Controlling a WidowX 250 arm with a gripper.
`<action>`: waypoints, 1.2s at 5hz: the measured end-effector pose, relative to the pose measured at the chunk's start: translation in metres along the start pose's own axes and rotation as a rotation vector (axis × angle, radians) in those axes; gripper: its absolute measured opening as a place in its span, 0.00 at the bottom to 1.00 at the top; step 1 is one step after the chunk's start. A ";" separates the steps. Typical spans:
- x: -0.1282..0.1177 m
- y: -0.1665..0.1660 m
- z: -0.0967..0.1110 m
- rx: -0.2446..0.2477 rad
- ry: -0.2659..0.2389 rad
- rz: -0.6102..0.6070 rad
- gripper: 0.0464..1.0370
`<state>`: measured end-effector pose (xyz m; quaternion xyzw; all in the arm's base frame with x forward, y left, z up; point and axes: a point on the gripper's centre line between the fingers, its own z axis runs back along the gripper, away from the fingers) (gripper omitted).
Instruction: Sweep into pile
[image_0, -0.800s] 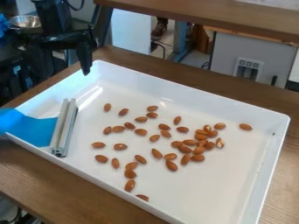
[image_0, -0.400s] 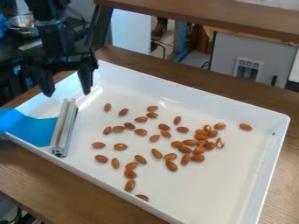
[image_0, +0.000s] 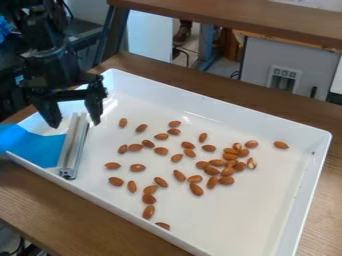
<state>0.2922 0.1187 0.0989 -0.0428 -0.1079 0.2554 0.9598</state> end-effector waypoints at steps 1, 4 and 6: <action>-0.003 0.004 -0.008 0.005 -0.015 -0.023 0.96; -0.002 0.016 -0.017 0.051 -0.044 0.001 0.96; -0.005 0.018 -0.028 0.073 -0.041 0.021 0.91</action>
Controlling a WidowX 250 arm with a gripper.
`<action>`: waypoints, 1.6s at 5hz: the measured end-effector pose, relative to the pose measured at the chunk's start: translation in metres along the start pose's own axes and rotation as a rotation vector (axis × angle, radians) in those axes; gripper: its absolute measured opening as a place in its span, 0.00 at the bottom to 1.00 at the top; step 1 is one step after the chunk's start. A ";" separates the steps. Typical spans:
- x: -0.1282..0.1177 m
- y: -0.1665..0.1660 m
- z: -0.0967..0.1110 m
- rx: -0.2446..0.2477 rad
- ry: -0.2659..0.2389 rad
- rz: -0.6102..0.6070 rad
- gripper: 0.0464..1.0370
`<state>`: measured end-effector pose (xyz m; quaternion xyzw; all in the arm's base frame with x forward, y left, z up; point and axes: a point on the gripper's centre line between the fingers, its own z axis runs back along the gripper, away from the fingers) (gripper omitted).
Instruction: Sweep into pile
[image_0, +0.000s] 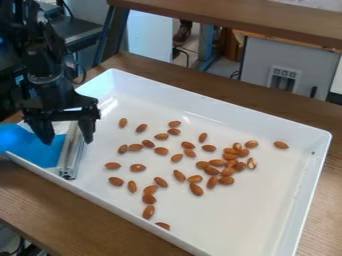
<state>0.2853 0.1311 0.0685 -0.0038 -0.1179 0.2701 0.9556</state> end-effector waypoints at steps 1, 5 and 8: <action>-0.001 -0.001 -0.002 -0.009 -0.001 0.001 0.61; -0.024 -0.063 -0.004 -0.014 0.052 0.008 0.31; -0.044 -0.169 -0.004 -0.045 0.097 0.031 0.31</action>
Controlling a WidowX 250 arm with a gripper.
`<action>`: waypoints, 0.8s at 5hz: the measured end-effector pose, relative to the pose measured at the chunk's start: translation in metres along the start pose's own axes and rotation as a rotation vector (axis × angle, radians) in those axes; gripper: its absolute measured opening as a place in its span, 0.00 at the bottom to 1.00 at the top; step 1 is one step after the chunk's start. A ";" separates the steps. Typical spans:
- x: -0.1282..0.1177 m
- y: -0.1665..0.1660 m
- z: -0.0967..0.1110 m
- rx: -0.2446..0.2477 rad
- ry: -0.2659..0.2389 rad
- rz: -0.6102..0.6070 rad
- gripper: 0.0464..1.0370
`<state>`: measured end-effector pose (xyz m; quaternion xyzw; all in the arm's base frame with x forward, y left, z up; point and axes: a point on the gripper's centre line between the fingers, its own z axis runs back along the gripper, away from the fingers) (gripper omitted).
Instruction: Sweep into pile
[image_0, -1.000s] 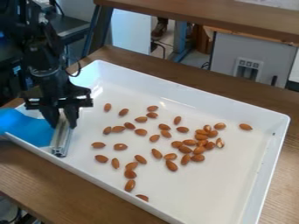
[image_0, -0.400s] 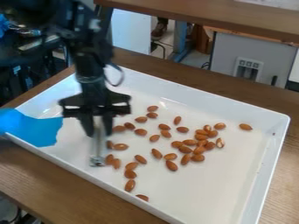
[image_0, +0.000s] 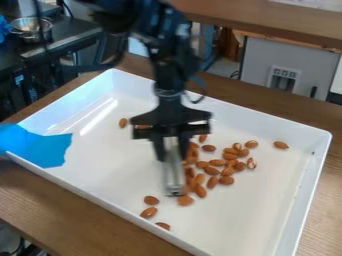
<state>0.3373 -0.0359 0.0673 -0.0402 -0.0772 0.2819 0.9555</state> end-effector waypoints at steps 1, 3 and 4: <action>-0.001 -0.039 -0.006 -0.017 -0.006 0.020 0.31; -0.013 -0.114 -0.009 -0.065 -0.030 0.015 0.31; -0.010 -0.125 0.005 -0.099 -0.015 0.045 0.31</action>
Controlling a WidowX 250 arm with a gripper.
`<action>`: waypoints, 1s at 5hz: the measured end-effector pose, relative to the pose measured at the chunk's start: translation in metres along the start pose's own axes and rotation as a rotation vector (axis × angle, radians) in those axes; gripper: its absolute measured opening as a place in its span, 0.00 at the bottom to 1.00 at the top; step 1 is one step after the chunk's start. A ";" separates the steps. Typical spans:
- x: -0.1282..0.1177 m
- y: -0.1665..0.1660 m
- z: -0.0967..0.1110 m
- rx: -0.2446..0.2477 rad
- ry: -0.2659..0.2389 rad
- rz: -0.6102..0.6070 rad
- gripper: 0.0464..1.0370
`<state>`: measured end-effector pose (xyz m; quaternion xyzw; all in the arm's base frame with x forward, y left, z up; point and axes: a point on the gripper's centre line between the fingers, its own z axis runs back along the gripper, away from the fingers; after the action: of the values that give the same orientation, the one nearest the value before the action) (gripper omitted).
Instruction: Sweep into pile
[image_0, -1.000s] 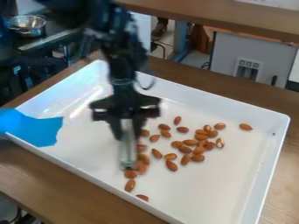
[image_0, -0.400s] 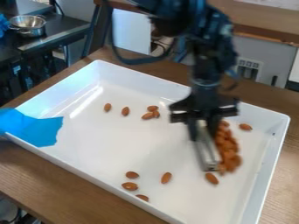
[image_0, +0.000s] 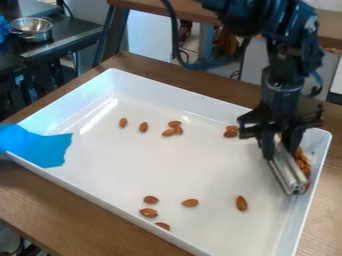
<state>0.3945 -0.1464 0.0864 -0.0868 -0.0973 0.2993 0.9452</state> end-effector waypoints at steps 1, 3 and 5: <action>0.020 0.017 0.043 -0.051 -0.019 0.055 0.31; 0.056 0.112 0.097 -0.021 -0.008 -0.033 0.31; 0.093 0.205 0.087 0.141 -0.077 -0.178 0.31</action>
<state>0.3366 0.0822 0.1368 0.0003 -0.1194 0.2233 0.9674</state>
